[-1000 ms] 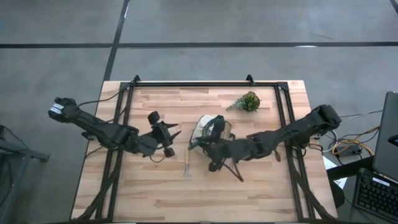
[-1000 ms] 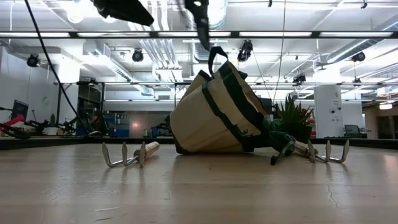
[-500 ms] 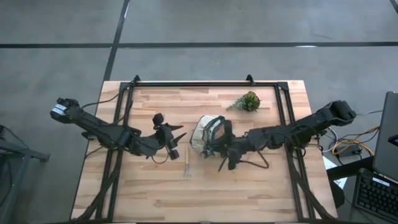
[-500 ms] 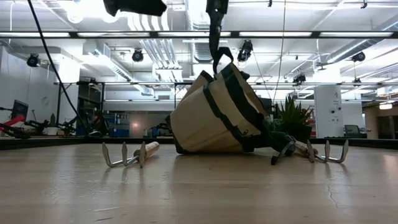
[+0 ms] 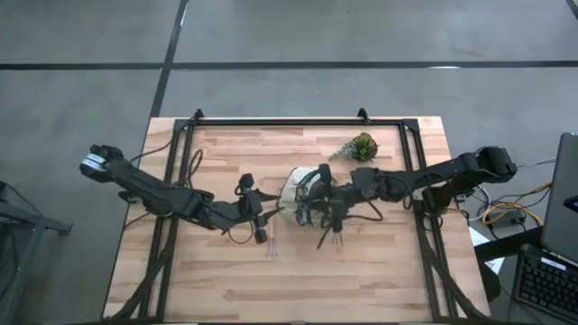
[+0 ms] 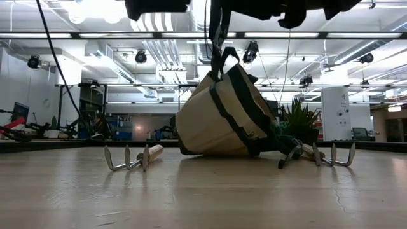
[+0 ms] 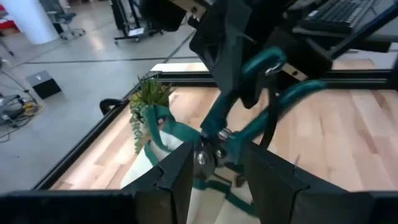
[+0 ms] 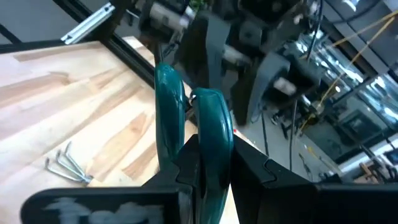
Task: Pick & Place Garden tools in Gardening bag
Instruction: Put the shear scissors into the gardening bag
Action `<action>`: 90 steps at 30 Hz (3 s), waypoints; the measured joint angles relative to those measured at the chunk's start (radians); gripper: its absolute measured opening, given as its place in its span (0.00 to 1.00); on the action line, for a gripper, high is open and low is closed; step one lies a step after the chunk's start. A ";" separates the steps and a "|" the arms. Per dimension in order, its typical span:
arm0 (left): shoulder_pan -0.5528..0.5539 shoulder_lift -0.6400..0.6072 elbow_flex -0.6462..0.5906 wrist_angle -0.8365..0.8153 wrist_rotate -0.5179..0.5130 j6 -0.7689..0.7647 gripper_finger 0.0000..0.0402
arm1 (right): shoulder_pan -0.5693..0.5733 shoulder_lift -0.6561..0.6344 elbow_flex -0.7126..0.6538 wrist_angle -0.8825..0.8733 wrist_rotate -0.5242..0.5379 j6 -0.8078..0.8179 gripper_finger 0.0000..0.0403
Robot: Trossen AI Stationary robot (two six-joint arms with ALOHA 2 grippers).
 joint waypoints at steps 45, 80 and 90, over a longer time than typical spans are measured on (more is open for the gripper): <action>0.020 0.236 0.000 0.296 -0.094 0.352 0.35 | -0.072 0.040 -0.019 -0.001 0.088 -0.068 0.11; 0.109 0.258 0.003 0.351 -0.125 0.250 0.35 | -0.073 0.064 -0.031 -0.015 0.142 -0.098 0.11; 0.125 0.263 0.003 0.315 -0.060 0.273 0.31 | -0.073 0.066 -0.034 -0.009 0.133 -0.094 0.11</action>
